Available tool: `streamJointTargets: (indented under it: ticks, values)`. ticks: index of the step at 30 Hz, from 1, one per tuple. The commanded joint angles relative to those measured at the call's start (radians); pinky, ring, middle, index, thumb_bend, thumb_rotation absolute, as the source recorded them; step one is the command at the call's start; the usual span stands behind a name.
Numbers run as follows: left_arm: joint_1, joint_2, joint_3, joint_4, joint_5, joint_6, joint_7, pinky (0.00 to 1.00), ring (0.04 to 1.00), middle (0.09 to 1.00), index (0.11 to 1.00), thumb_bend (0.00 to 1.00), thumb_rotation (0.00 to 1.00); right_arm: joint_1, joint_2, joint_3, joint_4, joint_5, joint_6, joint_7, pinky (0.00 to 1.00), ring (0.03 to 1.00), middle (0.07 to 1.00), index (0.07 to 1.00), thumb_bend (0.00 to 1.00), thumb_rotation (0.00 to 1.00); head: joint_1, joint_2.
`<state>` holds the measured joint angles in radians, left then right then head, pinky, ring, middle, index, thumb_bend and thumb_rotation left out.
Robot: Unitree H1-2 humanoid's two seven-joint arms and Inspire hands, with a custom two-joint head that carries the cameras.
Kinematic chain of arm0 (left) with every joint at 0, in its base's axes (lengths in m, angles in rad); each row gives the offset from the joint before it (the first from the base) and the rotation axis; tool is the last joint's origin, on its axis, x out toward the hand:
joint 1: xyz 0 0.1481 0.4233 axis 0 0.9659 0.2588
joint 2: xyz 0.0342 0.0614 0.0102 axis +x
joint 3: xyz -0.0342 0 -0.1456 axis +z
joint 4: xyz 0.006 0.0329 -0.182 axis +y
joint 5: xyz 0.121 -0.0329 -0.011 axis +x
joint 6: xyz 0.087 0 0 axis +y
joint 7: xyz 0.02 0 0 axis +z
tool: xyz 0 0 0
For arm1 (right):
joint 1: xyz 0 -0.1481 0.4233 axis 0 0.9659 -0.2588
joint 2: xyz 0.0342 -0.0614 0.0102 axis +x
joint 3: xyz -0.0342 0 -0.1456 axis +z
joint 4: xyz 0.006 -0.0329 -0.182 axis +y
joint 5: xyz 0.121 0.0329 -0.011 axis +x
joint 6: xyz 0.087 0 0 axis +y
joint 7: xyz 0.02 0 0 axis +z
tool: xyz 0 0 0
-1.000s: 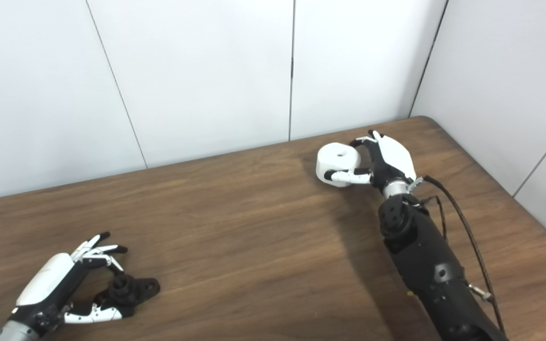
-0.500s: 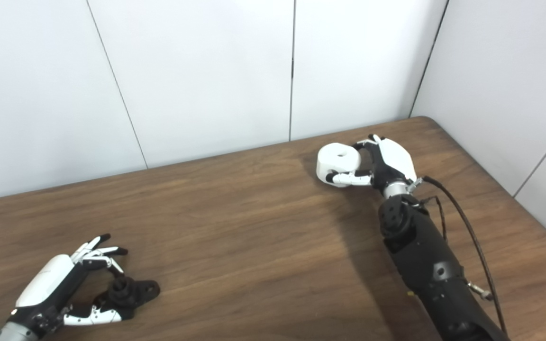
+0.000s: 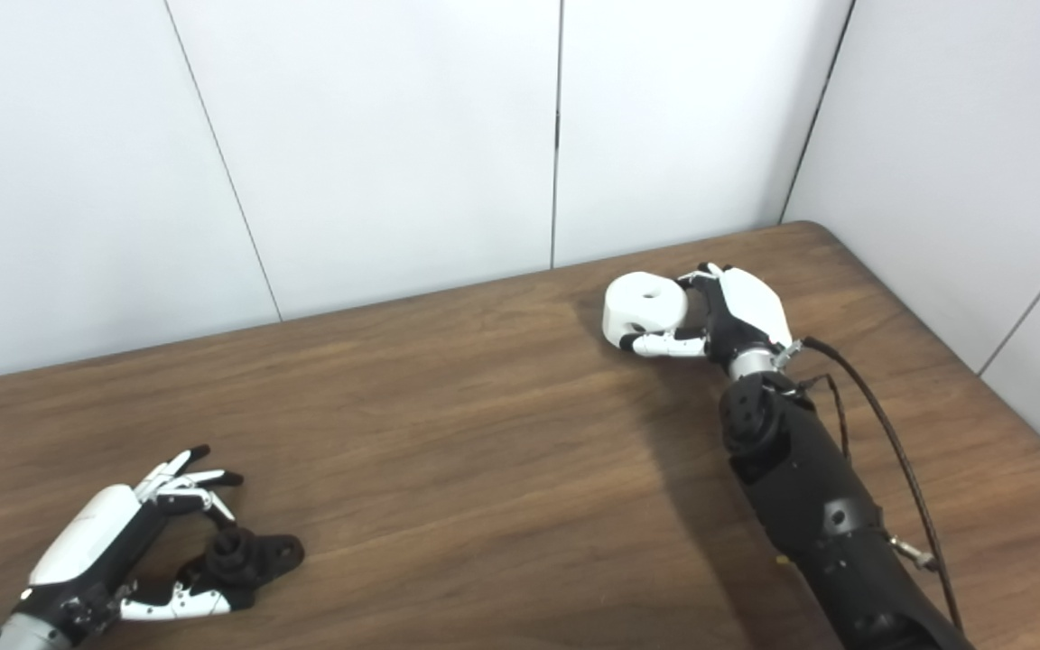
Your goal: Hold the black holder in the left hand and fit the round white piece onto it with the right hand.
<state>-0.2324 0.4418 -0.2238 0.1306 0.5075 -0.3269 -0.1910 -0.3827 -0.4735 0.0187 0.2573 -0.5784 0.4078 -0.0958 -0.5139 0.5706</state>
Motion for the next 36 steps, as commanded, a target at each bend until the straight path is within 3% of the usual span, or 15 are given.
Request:
streamJointTargets:
  ticks: [1, 4, 7, 10, 27, 35, 36]
  values:
    - [-0.018, 0.02, 0.015, -0.032, -0.009, -0.002, 0.002, 1.0, 1.0, 0.837, 0.483, 0.52, 0.04, -0.041, -0.033, -0.007, -0.023, -0.011, -0.011, -0.019, 1.0, 1.0, 0.934, 0.719, 0.89, 0.49, -0.003, 0.002]
    - [-0.015, 0.019, 0.02, -0.032, -0.01, -0.011, 0.005, 1.0, 1.0, 0.837, 0.483, 0.52, 0.04, -0.042, -0.031, -0.009, -0.003, -0.006, -0.04, -0.039, 1.0, 1.0, 0.918, 0.675, 0.84, 0.46, -0.002, 0.004]
    - [-0.012, 0.017, 0.026, -0.033, -0.015, -0.018, 0.009, 1.0, 1.0, 0.836, 0.483, 0.52, 0.04, -0.046, -0.022, -0.012, 0.025, -0.009, -0.077, -0.088, 1.0, 1.0, 0.869, 0.58, 0.73, 0.34, -0.001, 0.006]
    - [-0.008, 0.019, 0.033, -0.042, -0.022, -0.018, 0.005, 1.0, 1.0, 0.837, 0.483, 0.52, 0.04, -0.051, -0.019, -0.007, 0.041, -0.012, -0.096, -0.119, 1.0, 0.993, 0.832, 0.547, 0.66, 0.24, -0.003, 0.007]
    - [-0.003, 0.018, 0.051, -0.061, -0.018, -0.007, -0.007, 1.0, 1.0, 0.833, 0.483, 0.52, 0.04, -0.054, -0.02, -0.006, 0.032, -0.002, -0.107, -0.126, 1.0, 0.999, 0.838, 0.545, 0.67, 0.25, -0.005, 0.006]
    - [-0.006, 0.017, 0.052, -0.055, -0.017, -0.005, -0.009, 1.0, 1.0, 0.832, 0.483, 0.52, 0.04, -0.043, -0.008, -0.007, -0.008, 0.025, -0.144, -0.118, 1.0, 1.0, 0.837, 0.532, 0.7, 0.27, 0.012, 0.01]
    - [-0.009, 0.017, 0.051, -0.05, -0.016, -0.008, -0.008, 1.0, 1.0, 0.834, 0.483, 0.52, 0.04, -0.041, -0.004, -0.008, -0.018, 0.03, -0.152, -0.12, 1.0, 1.0, 0.832, 0.506, 0.59, 0.2, 0.014, 0.01]
